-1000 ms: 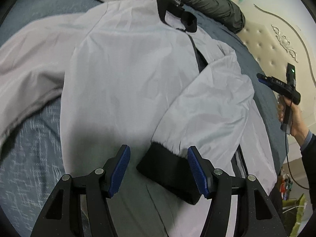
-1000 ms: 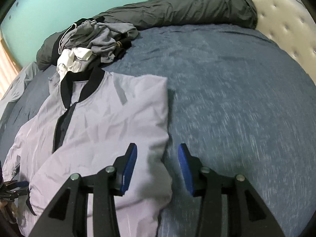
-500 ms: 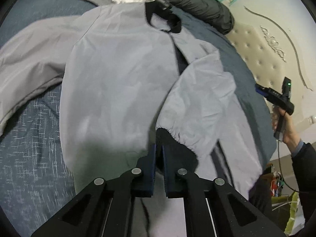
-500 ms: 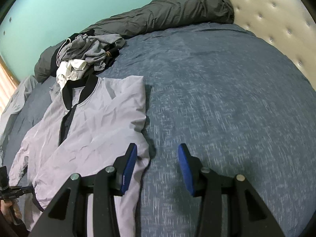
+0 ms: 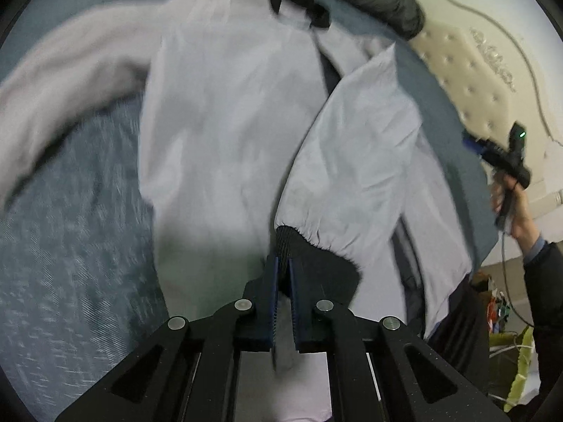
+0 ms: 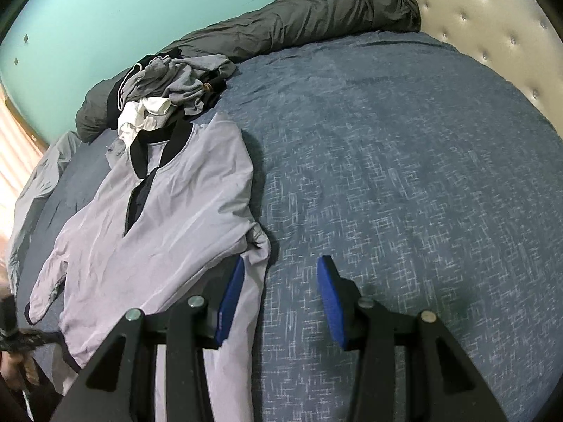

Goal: Fold clothes

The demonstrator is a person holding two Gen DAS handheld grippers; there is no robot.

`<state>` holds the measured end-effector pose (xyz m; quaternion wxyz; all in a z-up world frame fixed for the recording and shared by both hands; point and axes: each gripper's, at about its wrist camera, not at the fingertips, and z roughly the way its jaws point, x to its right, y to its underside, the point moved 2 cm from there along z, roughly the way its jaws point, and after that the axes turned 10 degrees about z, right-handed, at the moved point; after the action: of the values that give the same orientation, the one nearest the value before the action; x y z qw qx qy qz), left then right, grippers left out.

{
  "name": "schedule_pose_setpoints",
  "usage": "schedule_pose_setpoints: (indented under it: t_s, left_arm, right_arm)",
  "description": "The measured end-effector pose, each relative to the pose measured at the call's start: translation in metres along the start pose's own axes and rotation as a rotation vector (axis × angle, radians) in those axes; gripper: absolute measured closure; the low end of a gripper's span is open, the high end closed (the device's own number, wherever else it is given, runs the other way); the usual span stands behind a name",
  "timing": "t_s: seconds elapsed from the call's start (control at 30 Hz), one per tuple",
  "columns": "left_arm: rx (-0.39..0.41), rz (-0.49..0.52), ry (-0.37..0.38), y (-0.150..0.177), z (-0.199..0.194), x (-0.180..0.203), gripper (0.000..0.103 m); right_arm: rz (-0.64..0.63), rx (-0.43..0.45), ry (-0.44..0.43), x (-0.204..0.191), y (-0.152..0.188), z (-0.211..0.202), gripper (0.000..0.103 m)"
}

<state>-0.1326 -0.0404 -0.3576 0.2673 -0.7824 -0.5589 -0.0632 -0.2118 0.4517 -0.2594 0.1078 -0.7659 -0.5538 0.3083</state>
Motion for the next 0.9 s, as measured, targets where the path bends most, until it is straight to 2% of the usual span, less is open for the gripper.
schedule_pose_setpoints:
  t_s: [0.07, 0.13, 0.2, 0.27, 0.3, 0.47, 0.53, 0.6, 0.73, 0.9]
  left_arm:
    - [-0.009, -0.006, -0.016, 0.002, 0.006, -0.004, 0.095]
    - [0.025, -0.012, -0.042, -0.002, 0.001, -0.006, 0.09]
    - [0.064, 0.004, -0.076, -0.012, -0.007, -0.002, 0.078]
    - [0.106, 0.021, -0.073, -0.025, -0.012, 0.004, 0.068]
    - [0.119, 0.023, -0.062, -0.031, -0.011, 0.006, 0.066]
    - [0.169, 0.016, -0.002, -0.067, 0.008, 0.014, 0.066]
    - [0.178, 0.017, 0.005, -0.079, 0.021, 0.016, 0.066]
    - [0.176, 0.02, 0.008, -0.084, 0.033, 0.013, 0.066]
    - [0.179, 0.025, 0.017, -0.094, 0.053, 0.01, 0.066]
    - [0.179, 0.011, 0.027, -0.087, 0.062, 0.003, 0.066]
  right_arm:
    - [-0.009, -0.005, -0.005, -0.004, -0.001, 0.0, 0.059]
    - [-0.027, -0.008, -0.006, -0.009, -0.003, -0.001, 0.059]
    - [-0.033, -0.011, -0.006, -0.013, -0.009, 0.001, 0.059]
    - [-0.033, -0.017, -0.006, -0.018, -0.017, 0.007, 0.059]
    - [-0.039, -0.02, -0.004, -0.022, -0.022, 0.01, 0.059]
    - [-0.103, -0.032, 0.008, -0.057, -0.052, 0.034, 0.059]
    - [-0.128, -0.038, 0.013, -0.075, -0.067, 0.048, 0.049]
    - [-0.15, -0.043, 0.02, -0.091, -0.081, 0.062, 0.046]
    - [-0.175, -0.049, 0.062, -0.11, -0.109, 0.094, 0.046]
    - [-0.205, -0.068, 0.118, -0.131, -0.137, 0.13, 0.046]
